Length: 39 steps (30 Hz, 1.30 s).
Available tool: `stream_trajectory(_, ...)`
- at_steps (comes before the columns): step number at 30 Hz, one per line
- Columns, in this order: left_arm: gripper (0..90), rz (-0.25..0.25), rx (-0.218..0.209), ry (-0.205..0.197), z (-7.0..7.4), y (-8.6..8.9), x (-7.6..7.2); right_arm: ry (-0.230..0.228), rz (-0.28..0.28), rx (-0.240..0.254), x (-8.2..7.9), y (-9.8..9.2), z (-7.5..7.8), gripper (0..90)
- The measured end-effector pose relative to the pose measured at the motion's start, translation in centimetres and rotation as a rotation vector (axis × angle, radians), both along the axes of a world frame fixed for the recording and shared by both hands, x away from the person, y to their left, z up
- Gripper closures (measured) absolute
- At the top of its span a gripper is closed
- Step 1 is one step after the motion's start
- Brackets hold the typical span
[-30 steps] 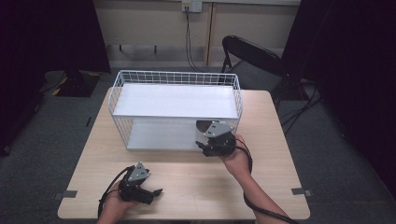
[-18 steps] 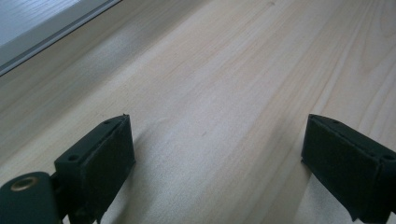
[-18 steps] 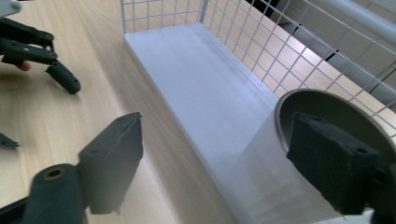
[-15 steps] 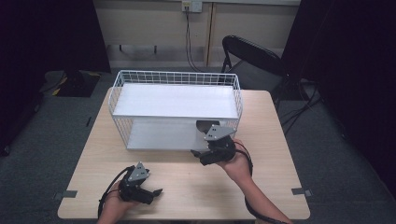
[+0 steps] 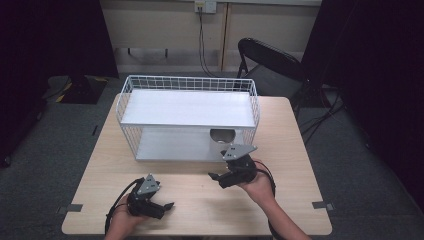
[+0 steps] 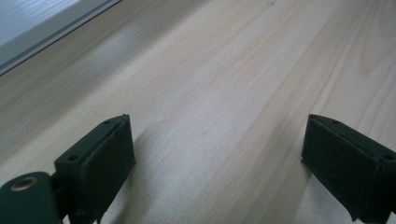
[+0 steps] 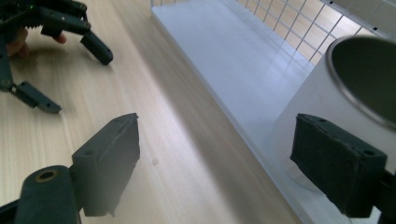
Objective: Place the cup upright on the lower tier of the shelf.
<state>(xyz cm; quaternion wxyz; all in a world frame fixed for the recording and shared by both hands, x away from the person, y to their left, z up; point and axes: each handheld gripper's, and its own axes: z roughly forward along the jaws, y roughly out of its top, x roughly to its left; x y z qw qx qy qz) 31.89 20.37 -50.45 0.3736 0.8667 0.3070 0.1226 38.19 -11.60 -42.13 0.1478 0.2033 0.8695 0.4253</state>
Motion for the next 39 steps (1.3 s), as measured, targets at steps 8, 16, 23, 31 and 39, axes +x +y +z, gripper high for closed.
stream_trajectory(8, 8.7, 0.002, 0.000, 0.000, 0.0, 0.0, 0.0, 0.033, -0.006, 0.010, -0.6, -1.5, -1.1, 14.5)
stream_trajectory(16, 8.7, 0.002, -0.001, 0.000, 0.0, 0.0, -0.1, 0.039, -0.021, -0.003, -1.1, -3.2, -1.9, 14.7)
stream_trajectory(23, 8.7, 0.002, -0.001, 0.000, 0.0, 0.0, -0.1, 0.056, -0.032, 0.010, -1.6, -4.4, -2.6, 14.8)
stream_trajectory(31, 8.7, 0.002, -0.001, 0.000, 0.0, 0.0, -0.1, 0.062, -0.039, 0.003, -2.3, -5.7, -3.6, 14.8)
stream_trajectory(39, 8.7, 0.002, -0.001, 0.000, 0.0, 0.0, -0.1, 0.071, -0.040, -0.004, -2.8, -6.8, -4.4, 14.8)
